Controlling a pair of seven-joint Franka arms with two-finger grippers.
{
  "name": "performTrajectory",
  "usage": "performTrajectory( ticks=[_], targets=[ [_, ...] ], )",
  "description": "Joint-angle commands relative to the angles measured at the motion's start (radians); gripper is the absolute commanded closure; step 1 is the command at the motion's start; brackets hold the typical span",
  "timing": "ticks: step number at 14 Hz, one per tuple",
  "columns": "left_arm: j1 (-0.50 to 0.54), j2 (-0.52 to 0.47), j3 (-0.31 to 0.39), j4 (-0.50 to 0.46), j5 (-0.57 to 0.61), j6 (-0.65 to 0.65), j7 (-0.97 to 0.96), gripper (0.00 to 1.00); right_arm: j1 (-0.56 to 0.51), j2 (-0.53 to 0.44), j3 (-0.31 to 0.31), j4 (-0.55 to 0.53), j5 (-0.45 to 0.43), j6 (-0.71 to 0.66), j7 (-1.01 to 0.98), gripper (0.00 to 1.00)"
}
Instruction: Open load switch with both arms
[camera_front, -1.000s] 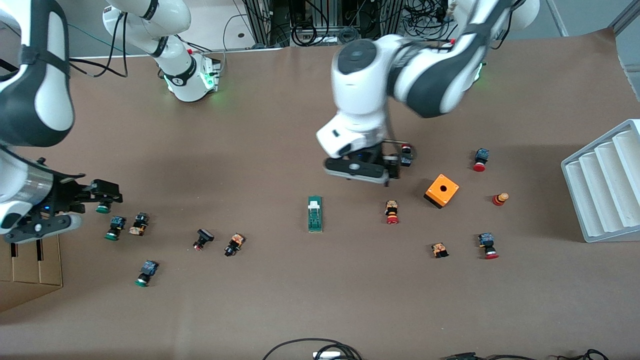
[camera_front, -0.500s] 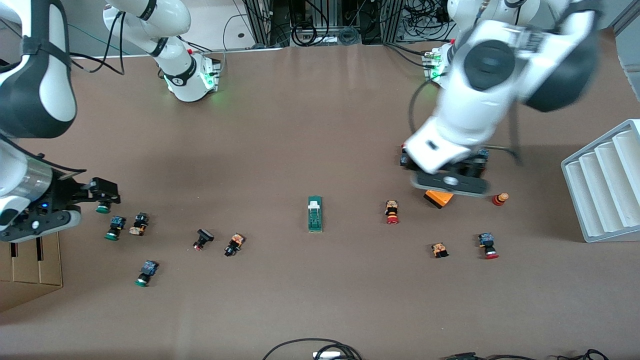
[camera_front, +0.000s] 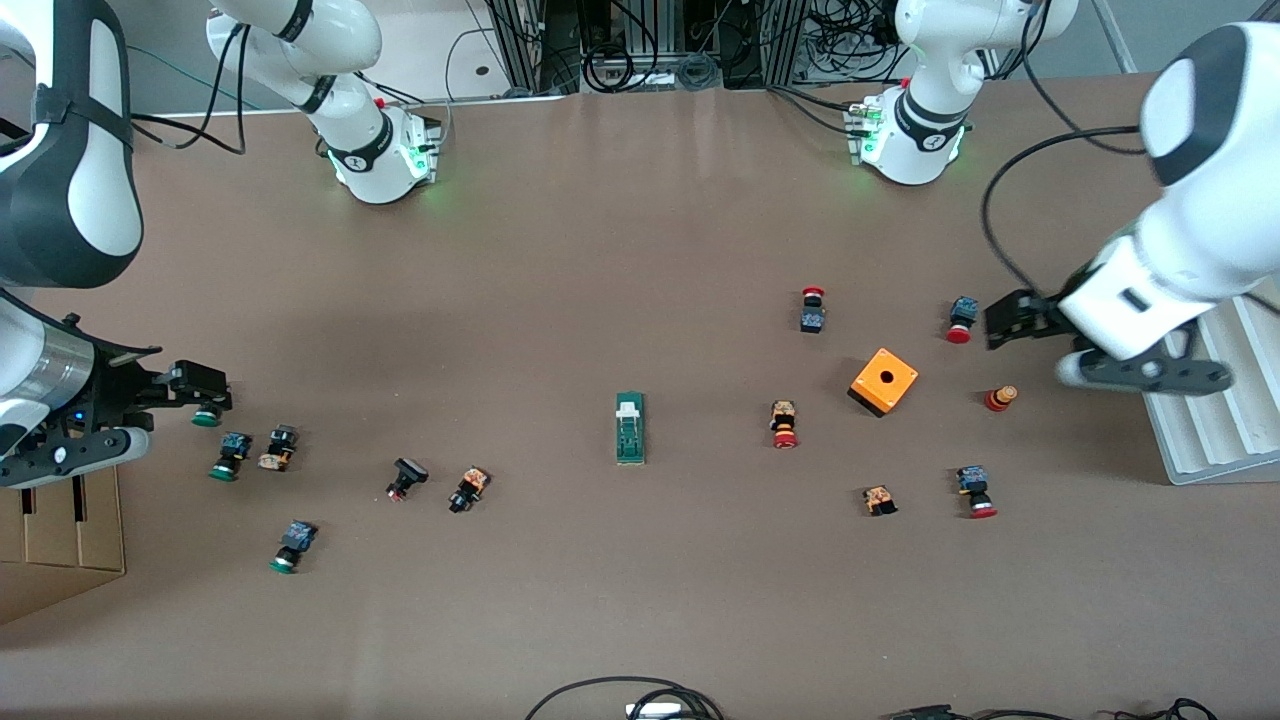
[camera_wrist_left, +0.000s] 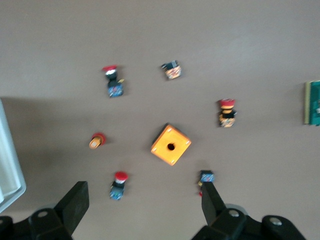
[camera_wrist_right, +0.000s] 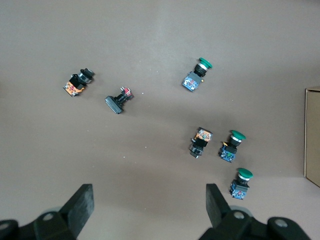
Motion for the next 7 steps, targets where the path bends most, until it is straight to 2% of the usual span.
performTrajectory(
  ticks=[1,3,7],
  targets=[
    [-0.025,-0.12,0.084,-0.162,-0.015,0.092,0.03,0.0,0.021,-0.055,-0.025,-0.024,-0.02,-0.003,0.005,0.0],
    [-0.044,-0.121,0.121,-0.173,-0.023,0.109,0.036,0.0,0.033,-0.09,-0.028,-0.029,-0.02,-0.009,0.005,0.0],
    [-0.038,-0.102,0.12,-0.143,-0.012,0.092,0.031,0.0,0.035,-0.145,-0.024,-0.055,-0.017,-0.005,0.003,0.0]
  ],
)
